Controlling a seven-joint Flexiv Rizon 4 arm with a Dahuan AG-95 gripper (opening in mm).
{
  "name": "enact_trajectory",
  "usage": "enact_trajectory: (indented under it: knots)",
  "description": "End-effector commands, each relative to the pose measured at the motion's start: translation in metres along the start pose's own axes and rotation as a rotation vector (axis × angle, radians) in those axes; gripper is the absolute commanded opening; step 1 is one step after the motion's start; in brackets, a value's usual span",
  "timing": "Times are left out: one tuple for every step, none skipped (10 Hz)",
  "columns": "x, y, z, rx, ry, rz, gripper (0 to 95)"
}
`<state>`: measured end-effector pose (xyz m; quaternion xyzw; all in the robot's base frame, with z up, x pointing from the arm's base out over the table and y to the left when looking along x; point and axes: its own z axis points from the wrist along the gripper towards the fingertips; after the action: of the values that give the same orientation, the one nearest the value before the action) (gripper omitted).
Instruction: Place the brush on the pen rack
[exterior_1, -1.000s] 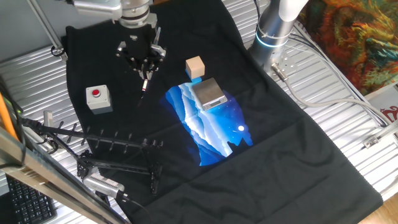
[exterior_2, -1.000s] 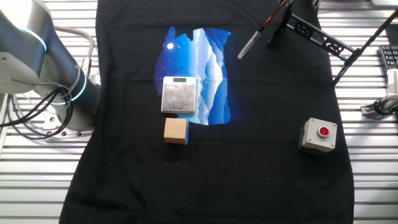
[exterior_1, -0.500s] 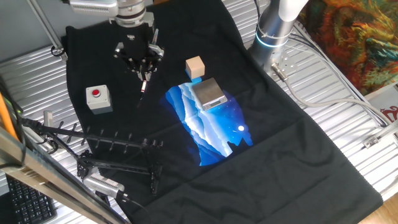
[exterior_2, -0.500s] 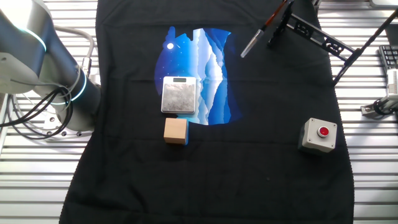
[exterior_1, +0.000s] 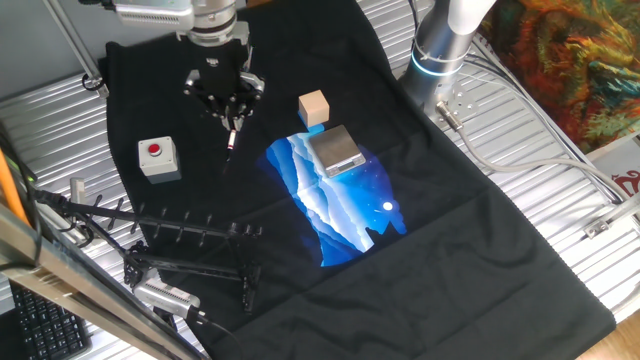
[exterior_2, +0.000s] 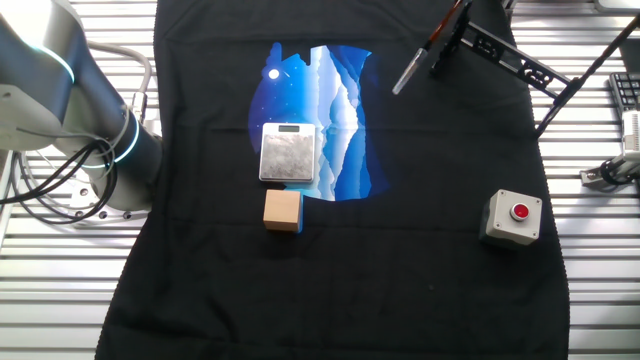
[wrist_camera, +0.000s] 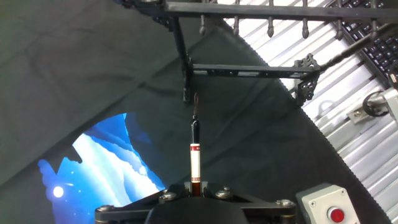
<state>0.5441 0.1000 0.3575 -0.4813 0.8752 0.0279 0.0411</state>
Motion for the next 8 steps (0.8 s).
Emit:
enact_trajectory:
  knots:
    - [0.0013,0.0008,0.0012,0.02,0.005,0.048,0.0]
    - [0.0013,0.0008,0.0012,0.024,0.021,0.076,0.0]
    - [0.0013,0.0008,0.0012,0.043,0.049,0.1,0.0]
    - [0.0013,0.0008,0.0012,0.046,0.054,0.105,0.0]
    - [0.0013,0.0008,0.0012,0.044,0.058,0.102,0.0]
    - [0.0013,0.0008,0.0012,0.045,0.06,0.103,0.0]
    - [0.0013,0.0008,0.0012,0.044,0.051,0.107,0.0]
    - [0.0013,0.0008,0.0012,0.045,0.051,0.106,0.0]
